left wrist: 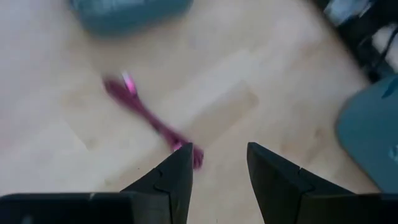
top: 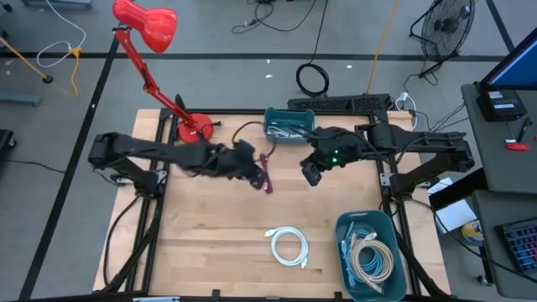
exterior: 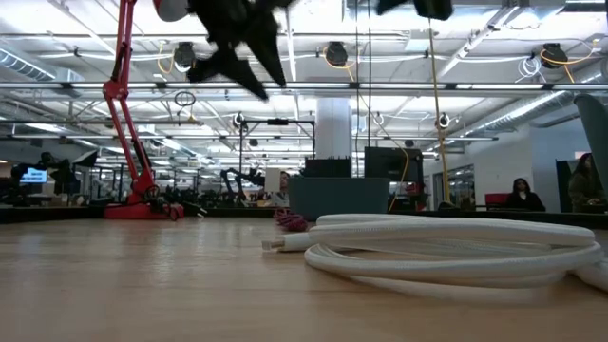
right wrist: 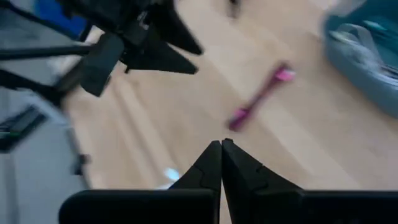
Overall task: Pick & Place USB Port
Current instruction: Put the pink charger cable into the top blue bin
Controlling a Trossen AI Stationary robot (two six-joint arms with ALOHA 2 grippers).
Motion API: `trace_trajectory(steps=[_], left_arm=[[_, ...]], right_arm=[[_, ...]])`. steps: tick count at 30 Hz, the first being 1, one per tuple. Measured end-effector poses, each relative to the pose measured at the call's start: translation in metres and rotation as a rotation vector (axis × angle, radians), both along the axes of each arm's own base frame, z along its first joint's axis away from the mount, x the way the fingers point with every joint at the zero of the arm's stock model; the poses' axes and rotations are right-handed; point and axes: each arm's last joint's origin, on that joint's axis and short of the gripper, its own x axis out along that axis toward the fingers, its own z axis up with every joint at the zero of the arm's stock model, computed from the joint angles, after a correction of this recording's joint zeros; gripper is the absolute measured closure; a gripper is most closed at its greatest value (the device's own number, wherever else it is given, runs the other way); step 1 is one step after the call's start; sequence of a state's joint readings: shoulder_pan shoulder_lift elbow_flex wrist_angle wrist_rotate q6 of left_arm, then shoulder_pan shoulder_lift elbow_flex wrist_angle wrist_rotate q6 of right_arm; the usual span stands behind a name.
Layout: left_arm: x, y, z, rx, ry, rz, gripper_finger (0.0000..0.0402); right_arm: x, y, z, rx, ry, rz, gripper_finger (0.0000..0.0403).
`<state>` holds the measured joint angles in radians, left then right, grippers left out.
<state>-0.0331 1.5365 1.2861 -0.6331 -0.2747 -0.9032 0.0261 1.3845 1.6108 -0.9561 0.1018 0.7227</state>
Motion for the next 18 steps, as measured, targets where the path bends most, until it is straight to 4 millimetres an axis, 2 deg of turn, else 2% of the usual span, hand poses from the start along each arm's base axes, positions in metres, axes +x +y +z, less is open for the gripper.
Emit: trace_trajectory(steps=[4, 9, 14, 18], left_arm=[[0.018, 0.029, -0.034, -0.225, 0.101, -0.046, 0.0250], [0.037, 0.050, -0.068, -0.350, 0.190, -0.123, 0.0250], [0.048, 0.066, -0.081, -0.389, 0.259, -0.176, 0.0250], [0.059, 0.083, -0.080, -0.392, 0.353, -0.208, 0.0250]], right_arm=[[-0.017, -0.004, -0.008, -0.056, 0.159, -0.106, 0.0403], [-0.040, -0.006, -0.016, -0.101, 0.371, -0.218, 0.0403], [-0.050, -0.005, -0.019, -0.126, 0.458, -0.281, 0.0403], [-0.050, 0.000, -0.019, -0.125, 0.450, -0.281, 0.0403]])
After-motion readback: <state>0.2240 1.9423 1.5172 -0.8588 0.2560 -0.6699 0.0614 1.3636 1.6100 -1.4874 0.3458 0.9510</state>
